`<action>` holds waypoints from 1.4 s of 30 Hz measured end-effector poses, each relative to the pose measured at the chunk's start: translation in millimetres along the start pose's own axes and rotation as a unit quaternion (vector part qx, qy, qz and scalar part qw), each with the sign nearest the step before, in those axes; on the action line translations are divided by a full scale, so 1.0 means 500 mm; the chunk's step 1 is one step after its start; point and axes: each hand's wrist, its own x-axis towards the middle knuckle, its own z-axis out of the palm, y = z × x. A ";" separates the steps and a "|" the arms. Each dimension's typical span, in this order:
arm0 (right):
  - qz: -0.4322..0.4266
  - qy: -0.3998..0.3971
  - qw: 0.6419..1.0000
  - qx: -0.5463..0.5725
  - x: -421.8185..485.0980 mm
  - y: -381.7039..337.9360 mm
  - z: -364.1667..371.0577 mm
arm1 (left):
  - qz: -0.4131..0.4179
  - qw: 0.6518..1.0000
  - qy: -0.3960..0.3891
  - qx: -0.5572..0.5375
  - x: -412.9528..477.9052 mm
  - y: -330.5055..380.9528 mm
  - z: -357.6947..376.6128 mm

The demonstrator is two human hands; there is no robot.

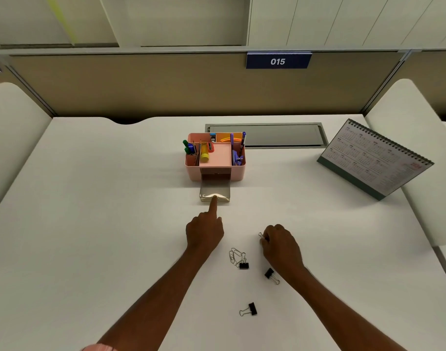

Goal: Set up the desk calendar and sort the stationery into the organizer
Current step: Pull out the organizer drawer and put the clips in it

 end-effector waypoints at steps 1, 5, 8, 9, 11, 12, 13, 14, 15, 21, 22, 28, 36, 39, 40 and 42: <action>-0.007 0.002 1.000 -0.011 -0.001 0.001 0.002 | 0.001 1.000 0.000 -0.003 -0.001 0.000 0.000; -0.037 -0.003 0.998 -0.057 -0.004 0.005 0.007 | 0.009 1.000 0.006 -0.014 -0.016 0.007 0.005; -0.055 -0.020 0.995 -0.078 0.006 0.005 -0.002 | 0.026 0.999 -0.001 -0.020 -0.038 0.013 0.018; -0.059 -0.022 0.996 -0.070 0.014 0.001 -0.009 | 0.035 0.999 -0.003 -0.023 -0.048 0.017 0.023; -0.073 -0.009 0.996 -0.040 0.041 -0.017 -0.027 | 0.055 0.997 -0.007 -0.044 -0.068 0.026 0.036; -0.086 0.001 0.996 -0.021 0.058 -0.032 -0.038 | 0.064 0.996 -0.009 -0.058 -0.079 0.031 0.044; -0.101 0.013 0.995 0.002 0.079 -0.051 -0.050 | 0.075 0.995 -0.007 -0.070 -0.089 0.037 0.053; -0.122 0.023 0.992 0.021 0.100 -0.074 -0.062 | 0.085 0.993 -0.001 -0.083 -0.100 0.041 0.064; -0.144 0.032 0.988 0.034 0.122 -0.101 -0.074 | 0.097 0.991 0.006 -0.092 -0.109 0.046 0.076; -0.207 0.016 0.978 0.014 0.250 -0.265 -0.095 | 0.143 0.982 0.033 -0.116 -0.152 0.071 0.122; -0.209 0.006 0.978 -0.007 0.269 -0.281 -0.088 | 0.147 0.981 0.036 -0.125 -0.156 0.071 0.124; -0.242 -0.037 0.965 -0.093 0.321 -0.309 -0.038 | 0.149 0.973 0.031 -0.174 -0.177 0.053 0.138; -0.266 -0.041 0.956 -0.119 0.329 -0.304 -0.030 | 0.209 0.959 -0.029 -0.187 -0.185 0.067 0.148; -0.260 -0.050 0.959 -0.102 0.331 -0.299 -0.035 | 0.233 0.955 -0.055 -0.176 -0.187 0.083 0.150; -0.257 -0.049 0.961 -0.094 0.331 -0.296 -0.038 | 0.242 0.953 -0.060 -0.173 -0.187 0.088 0.151; -0.256 -0.043 0.963 -0.079 0.328 -0.289 -0.044 | 0.263 0.949 -0.066 -0.162 -0.186 0.097 0.155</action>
